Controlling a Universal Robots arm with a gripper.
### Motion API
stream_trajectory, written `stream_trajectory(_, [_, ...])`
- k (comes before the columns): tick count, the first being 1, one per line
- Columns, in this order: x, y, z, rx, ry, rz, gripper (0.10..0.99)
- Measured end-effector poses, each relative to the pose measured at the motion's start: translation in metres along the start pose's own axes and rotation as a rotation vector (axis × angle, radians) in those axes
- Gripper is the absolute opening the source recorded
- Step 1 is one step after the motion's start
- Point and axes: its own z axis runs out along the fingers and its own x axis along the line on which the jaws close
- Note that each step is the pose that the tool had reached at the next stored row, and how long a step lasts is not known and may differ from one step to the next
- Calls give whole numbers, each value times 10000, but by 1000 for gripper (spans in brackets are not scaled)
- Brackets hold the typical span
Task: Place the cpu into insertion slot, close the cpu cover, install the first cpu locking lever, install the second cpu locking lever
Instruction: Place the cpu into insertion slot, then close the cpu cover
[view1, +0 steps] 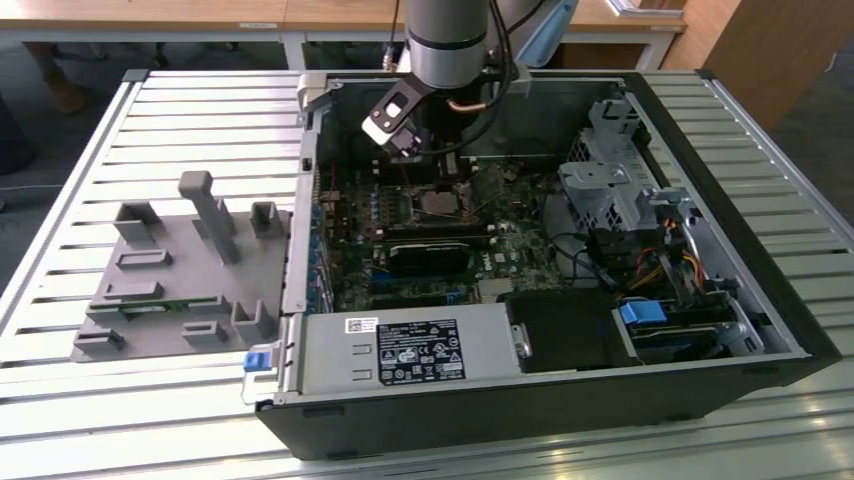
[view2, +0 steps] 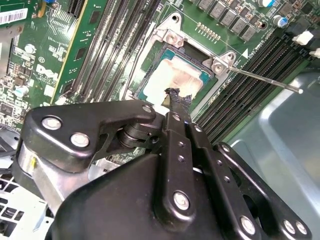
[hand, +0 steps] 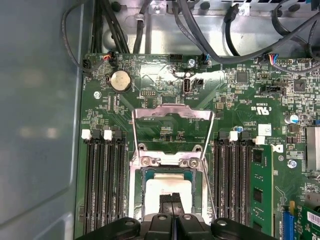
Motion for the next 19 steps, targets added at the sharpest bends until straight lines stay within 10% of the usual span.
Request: stream_trajectory(19, [1, 5, -62, 4, -1, 1, 106])
